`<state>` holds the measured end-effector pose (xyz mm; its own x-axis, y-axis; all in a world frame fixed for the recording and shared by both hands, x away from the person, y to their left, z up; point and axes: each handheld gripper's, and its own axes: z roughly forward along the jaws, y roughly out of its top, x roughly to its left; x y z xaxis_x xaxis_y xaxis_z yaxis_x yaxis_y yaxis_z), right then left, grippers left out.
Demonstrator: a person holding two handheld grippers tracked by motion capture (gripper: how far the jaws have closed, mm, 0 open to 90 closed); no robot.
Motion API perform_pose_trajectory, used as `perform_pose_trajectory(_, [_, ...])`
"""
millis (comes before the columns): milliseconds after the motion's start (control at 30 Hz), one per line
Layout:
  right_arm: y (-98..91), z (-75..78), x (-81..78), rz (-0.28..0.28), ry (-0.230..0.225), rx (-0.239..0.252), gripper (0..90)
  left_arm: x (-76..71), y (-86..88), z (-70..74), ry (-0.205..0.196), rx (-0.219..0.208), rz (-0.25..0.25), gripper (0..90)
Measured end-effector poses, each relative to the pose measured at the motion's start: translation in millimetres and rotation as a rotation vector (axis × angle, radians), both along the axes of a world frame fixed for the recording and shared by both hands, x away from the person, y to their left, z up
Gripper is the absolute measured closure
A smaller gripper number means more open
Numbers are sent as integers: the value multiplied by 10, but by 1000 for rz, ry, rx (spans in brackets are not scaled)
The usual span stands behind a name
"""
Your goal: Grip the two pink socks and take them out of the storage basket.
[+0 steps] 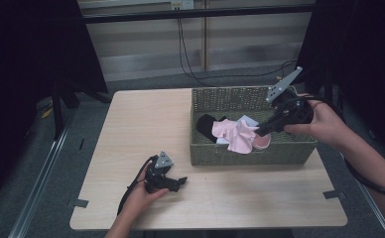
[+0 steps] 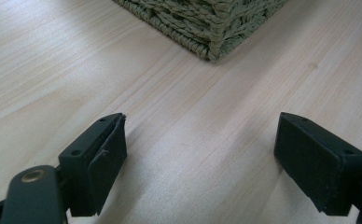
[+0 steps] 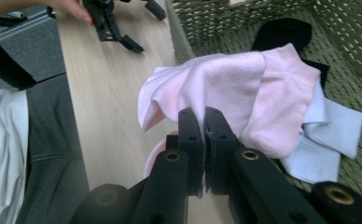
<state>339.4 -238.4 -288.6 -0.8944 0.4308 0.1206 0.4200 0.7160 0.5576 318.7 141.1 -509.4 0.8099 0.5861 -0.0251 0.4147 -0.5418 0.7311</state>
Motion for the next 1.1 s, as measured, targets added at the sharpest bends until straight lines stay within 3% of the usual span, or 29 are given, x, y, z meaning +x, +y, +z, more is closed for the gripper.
perform_pose_trajectory(300, [104, -146, -139, 57, 29, 9, 868, 2, 5, 3, 0, 8, -6, 166])
perform_pose_trajectory(633, [336, -588, -186, 115, 109, -28, 865, 2, 5, 3, 0, 8, -6, 166])
perform_pose_trajectory(767, [409, -725, -191, 126, 129, -65, 741, 2, 5, 3, 0, 8, -6, 166])
perform_pose_trajectory(867, [426, -710, -192, 137, 129, -71, 708, 2, 5, 4, 0, 9, -6, 166])
perform_pose_trajectory(1100, [360, -546, -82, 89, 84, -60, 652, 2, 5, 3, 0, 9, -6, 166])
